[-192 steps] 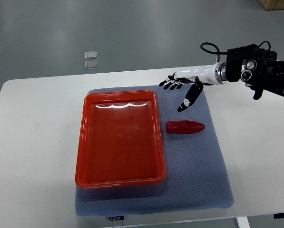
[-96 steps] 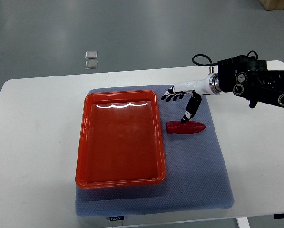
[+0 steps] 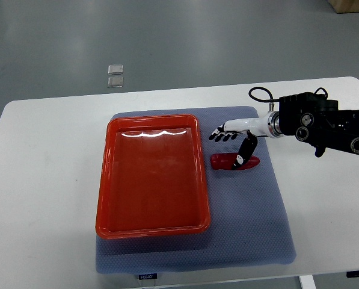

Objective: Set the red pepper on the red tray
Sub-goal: 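Close the right hand's fingers around the red pepper, then lift the pepper with the right hand and carry it over the tray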

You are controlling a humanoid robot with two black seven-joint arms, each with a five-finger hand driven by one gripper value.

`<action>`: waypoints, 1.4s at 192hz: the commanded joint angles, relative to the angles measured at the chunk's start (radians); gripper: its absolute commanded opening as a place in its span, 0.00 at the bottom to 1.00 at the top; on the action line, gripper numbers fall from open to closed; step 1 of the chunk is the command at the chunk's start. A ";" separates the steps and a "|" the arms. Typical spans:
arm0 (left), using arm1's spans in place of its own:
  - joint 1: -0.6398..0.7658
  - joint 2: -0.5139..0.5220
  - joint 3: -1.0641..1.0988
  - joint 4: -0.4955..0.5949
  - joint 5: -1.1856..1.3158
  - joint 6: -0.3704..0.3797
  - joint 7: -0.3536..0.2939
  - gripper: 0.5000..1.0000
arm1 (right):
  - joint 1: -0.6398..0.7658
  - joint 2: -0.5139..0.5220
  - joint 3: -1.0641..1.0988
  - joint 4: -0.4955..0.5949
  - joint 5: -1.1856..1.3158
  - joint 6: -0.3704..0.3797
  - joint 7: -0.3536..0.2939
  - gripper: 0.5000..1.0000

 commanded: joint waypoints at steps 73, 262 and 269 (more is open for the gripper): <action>0.000 0.000 -0.001 0.003 0.000 0.000 0.001 1.00 | -0.055 0.001 -0.003 0.004 -0.015 -0.045 0.000 0.51; 0.000 0.000 -0.001 0.003 0.000 0.000 0.001 1.00 | 0.251 0.078 -0.022 0.013 0.066 0.019 -0.014 0.00; 0.000 0.000 -0.001 0.003 0.000 0.000 0.001 1.00 | 0.262 0.122 -0.026 0.002 0.075 0.018 -0.014 0.00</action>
